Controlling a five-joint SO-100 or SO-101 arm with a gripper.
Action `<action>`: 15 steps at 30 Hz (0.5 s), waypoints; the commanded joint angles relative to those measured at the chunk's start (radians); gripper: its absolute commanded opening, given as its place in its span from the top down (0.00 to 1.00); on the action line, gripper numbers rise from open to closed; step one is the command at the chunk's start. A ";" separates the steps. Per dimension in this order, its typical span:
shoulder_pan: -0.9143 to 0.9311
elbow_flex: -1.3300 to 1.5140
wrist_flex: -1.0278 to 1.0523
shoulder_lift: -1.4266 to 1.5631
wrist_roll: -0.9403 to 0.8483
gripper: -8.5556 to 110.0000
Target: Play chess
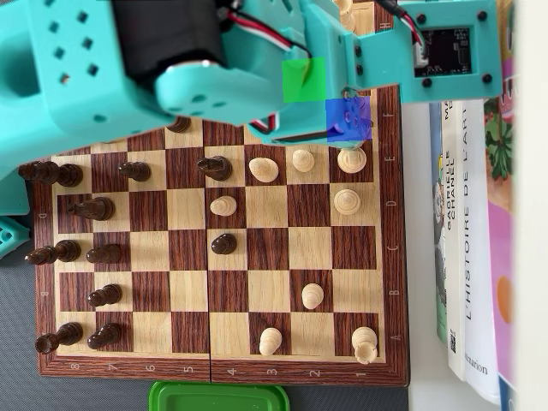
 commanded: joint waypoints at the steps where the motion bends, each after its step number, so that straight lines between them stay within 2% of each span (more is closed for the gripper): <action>1: 0.009 -0.041 0.002 0.011 0.006 0.83; 15: 0.009 -0.040 0.002 0.005 0.005 0.87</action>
